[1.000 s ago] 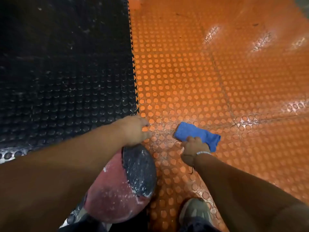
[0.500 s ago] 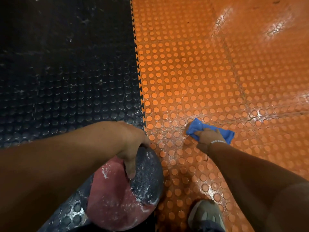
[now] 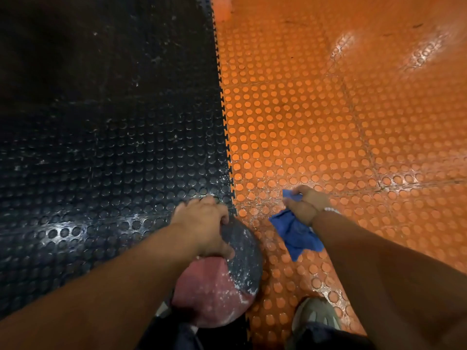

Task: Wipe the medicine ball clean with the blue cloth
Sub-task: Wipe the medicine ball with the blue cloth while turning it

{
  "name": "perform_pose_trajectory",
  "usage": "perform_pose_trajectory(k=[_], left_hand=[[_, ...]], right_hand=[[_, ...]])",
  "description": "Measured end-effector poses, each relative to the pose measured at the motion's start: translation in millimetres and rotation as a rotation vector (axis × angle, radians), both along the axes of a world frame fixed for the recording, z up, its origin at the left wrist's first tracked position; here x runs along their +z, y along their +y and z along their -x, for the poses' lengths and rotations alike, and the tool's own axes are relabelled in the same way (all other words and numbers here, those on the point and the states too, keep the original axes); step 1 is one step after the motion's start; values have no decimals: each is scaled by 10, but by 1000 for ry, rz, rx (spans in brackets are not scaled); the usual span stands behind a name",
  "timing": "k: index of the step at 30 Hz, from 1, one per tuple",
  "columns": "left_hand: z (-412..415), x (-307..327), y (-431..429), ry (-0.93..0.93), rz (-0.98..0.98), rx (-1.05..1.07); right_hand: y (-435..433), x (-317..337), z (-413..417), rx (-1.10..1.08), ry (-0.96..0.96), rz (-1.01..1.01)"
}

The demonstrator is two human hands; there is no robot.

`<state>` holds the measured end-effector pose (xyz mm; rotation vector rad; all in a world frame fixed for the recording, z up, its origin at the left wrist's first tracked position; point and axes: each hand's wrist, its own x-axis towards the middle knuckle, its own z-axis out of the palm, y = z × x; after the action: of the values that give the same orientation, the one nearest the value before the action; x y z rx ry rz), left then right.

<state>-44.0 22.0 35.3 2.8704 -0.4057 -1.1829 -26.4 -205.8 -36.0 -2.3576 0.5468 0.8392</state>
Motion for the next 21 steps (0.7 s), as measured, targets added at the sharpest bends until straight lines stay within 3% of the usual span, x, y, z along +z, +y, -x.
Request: perform_pose_trajectory(k=[5,8,11,16,21], left_hand=[[227,266,227,-44,-11,142],[406,289,437,-27,-91,168],[573,238,481,-8,-42,252],[671,174,143,-151,19,133],[740,114,-148,-229,46,57]], right_hand=[[286,351,160,23,-8,-109],[307,540,324,-58,-109,-198],[319,713,590,-142,-184,-270],[327,870,890,-197,-199,-215],[227,1003,995,-483,-228,-325]])
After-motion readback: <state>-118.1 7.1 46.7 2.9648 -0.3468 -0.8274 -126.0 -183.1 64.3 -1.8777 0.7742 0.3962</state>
